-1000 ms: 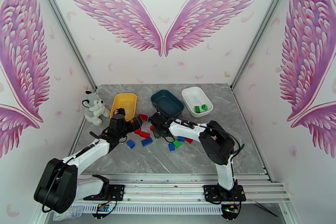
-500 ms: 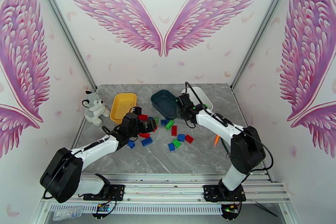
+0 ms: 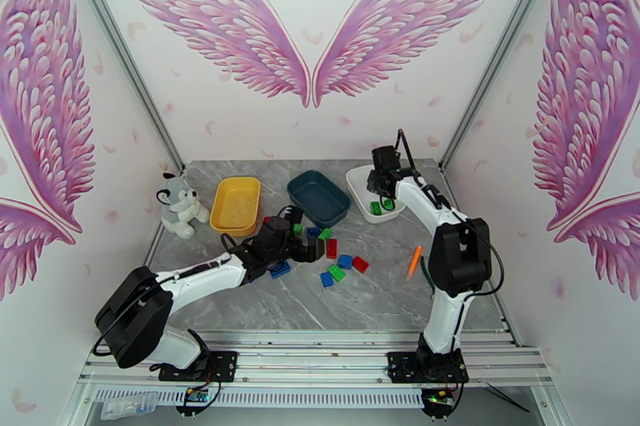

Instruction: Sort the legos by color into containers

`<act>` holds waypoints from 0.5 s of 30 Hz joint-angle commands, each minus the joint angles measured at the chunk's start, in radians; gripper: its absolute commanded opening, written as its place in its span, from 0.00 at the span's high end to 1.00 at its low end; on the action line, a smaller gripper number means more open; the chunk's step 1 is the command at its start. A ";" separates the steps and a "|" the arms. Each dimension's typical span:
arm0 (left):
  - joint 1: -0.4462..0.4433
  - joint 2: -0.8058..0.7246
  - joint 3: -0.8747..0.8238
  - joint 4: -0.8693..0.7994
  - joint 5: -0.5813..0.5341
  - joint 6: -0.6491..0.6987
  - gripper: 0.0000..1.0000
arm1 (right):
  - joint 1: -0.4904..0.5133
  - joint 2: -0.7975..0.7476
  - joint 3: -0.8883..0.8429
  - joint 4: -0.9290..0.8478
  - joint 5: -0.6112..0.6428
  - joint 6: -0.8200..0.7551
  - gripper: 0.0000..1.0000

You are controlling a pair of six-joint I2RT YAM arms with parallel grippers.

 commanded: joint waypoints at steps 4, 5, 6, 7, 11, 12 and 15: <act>-0.013 0.019 0.043 -0.037 -0.015 0.035 0.01 | -0.008 0.050 0.076 -0.092 0.001 -0.029 0.63; -0.014 0.017 0.042 -0.038 -0.017 0.034 0.01 | -0.009 0.050 0.078 -0.096 0.002 -0.032 0.62; -0.014 0.016 0.042 -0.038 -0.019 0.036 0.01 | -0.009 0.049 0.080 -0.098 0.001 -0.035 0.62; -0.014 0.014 0.041 -0.039 -0.022 0.036 0.01 | -0.009 0.047 0.080 -0.100 0.003 -0.038 0.61; -0.014 0.002 0.037 -0.041 -0.039 0.038 0.01 | -0.008 0.028 0.074 -0.106 0.002 -0.048 0.45; -0.013 -0.003 0.034 -0.042 -0.049 0.039 0.01 | -0.009 0.016 0.067 -0.103 0.001 -0.049 0.40; -0.010 -0.025 0.025 -0.049 -0.082 0.043 0.01 | -0.007 -0.031 0.032 -0.085 -0.011 -0.049 0.29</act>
